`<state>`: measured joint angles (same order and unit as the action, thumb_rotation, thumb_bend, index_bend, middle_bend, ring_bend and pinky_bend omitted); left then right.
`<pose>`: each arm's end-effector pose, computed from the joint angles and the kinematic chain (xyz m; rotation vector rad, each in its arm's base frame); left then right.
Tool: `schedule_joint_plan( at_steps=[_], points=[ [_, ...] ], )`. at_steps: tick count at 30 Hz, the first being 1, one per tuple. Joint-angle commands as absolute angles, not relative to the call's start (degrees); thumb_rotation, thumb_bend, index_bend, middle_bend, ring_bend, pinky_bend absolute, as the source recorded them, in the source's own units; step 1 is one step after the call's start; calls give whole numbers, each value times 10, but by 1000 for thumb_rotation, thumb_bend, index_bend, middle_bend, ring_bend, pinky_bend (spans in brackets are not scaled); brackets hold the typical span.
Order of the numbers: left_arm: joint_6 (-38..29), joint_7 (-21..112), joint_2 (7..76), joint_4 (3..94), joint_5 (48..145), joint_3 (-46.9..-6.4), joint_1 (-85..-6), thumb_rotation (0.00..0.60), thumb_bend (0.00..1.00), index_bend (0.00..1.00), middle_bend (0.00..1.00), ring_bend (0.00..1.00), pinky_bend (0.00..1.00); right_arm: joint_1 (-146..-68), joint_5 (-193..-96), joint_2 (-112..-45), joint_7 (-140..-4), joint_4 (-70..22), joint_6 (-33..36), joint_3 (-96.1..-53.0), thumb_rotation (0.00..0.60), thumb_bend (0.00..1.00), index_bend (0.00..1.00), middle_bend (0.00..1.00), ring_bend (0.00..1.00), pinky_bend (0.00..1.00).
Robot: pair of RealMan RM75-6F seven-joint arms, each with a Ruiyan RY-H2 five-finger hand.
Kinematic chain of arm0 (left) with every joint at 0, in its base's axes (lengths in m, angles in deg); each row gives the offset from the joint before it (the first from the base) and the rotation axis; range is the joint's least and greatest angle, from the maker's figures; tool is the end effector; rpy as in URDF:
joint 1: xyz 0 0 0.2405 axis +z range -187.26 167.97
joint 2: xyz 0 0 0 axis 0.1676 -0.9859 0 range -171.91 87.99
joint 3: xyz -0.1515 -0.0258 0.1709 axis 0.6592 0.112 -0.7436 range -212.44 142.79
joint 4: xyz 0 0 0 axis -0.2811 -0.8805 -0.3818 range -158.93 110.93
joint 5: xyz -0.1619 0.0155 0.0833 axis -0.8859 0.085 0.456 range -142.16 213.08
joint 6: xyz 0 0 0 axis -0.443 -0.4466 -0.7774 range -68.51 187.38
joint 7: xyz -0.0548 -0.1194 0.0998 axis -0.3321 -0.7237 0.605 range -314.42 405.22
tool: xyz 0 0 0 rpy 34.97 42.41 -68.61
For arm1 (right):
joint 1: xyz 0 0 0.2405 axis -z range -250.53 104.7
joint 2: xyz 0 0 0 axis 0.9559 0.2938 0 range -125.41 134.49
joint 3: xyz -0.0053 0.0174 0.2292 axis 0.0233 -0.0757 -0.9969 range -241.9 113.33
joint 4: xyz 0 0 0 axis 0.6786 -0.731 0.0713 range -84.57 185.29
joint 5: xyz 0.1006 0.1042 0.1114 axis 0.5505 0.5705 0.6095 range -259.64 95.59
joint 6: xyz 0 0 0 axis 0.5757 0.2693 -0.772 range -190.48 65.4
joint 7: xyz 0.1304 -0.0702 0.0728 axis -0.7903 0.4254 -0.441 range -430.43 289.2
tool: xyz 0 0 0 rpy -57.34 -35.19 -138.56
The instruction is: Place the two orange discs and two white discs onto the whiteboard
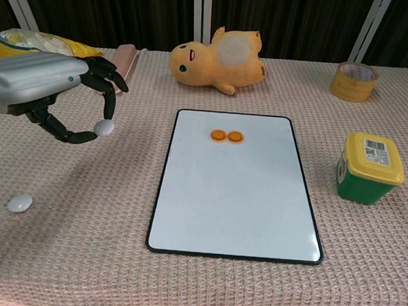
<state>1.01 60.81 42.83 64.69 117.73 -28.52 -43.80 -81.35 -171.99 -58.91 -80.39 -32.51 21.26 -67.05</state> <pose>-0.1348 0.2942 0.0129 -1.9882 -0.8172 -0.9994 -0.2845 -0.2175 0.1837 1.4792 -0.8517 0.9608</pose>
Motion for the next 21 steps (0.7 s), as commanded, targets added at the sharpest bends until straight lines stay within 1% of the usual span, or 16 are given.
schedule_joint_plan(
  at_steps=[1, 4, 8, 13, 21],
  points=[
    [52, 635, 441, 644, 1140, -249, -481, 600, 288, 556, 179, 15, 105, -814, -1719, -589, -804, -325, 212, -671, 600, 334, 0, 0, 0, 0],
    [76, 641, 465, 617, 1114, -223, -514, 600, 287, 558, 179, 15, 105, -813, -1717, -589, -805, -324, 211, -672, 600, 333, 0, 0, 0, 0],
    [101, 637, 508, 565, 1094, -199, -556, 600, 287, 559, 183, 15, 105, -814, -1715, -590, -805, -323, 211, -673, 600, 333, 0, 0, 0, 0],
    [129, 639, 568, 493, 1080, -185, -608, 600, 287, 561, 190, 15, 105, -815, -1715, -592, -806, -321, 209, -673, 600, 334, 0, 0, 0, 0],
    [175, 662, 644, 391, 1046, -165, -685, 600, 288, 561, 193, 15, 105, -814, -1711, -592, -810, -317, 207, -672, 600, 334, 0, 0, 0, 0]
  ],
)
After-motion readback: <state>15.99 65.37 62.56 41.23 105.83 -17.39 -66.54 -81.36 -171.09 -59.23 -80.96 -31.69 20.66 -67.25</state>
